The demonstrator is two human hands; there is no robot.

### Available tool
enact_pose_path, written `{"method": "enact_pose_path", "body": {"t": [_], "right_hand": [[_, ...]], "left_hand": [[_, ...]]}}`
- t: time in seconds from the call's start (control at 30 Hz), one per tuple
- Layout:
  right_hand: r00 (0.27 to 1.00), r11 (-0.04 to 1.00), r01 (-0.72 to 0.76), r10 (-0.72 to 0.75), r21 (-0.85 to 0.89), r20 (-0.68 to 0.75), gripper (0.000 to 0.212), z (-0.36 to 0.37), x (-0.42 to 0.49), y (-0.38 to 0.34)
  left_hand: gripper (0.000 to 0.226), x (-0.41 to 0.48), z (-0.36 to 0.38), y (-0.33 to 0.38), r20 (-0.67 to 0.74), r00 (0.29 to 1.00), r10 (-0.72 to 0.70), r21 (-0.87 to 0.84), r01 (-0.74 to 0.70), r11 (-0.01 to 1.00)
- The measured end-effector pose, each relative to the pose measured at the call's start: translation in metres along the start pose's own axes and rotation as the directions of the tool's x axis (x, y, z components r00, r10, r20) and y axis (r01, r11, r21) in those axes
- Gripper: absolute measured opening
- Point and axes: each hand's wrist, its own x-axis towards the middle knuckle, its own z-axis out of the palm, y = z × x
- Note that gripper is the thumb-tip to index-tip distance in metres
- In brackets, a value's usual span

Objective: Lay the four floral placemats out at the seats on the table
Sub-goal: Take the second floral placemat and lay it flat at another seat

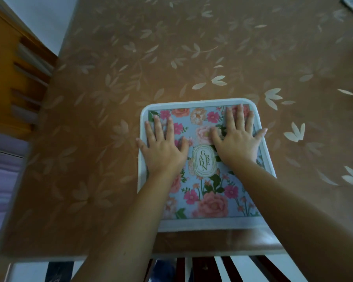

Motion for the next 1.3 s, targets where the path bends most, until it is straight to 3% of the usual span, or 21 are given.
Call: {"method": "enact_pose_path", "body": {"t": [0.67, 1.0, 1.2, 1.3], "right_hand": [[0.998, 0.999, 0.047, -0.046, -0.027, 0.041, 0.073, 0.005, -0.136, 0.029], [0.977, 0.985, 0.173, -0.168, -0.024, 0.128, 0.071, -0.002, -0.174, 0.035], [0.931, 0.964, 0.265, -0.256, 0.001, 0.259, 0.061, -0.020, -0.179, 0.039], [0.929, 0.960, 0.277, -0.281, 0.049, 0.242, 0.054, -0.043, -0.186, 0.039]], "left_hand": [[0.083, -0.138, 0.003, -0.007, 0.063, 0.998, 0.021, 0.010, -0.022, 1.000], [0.075, -0.168, -0.002, -0.009, 0.138, 0.988, 0.067, 0.026, -0.071, 0.997], [0.065, -0.180, -0.014, -0.004, 0.301, 0.944, 0.134, -0.033, -0.130, 0.991], [0.053, -0.186, -0.038, -0.007, 0.244, 0.947, 0.212, -0.088, -0.196, 0.977]]}}
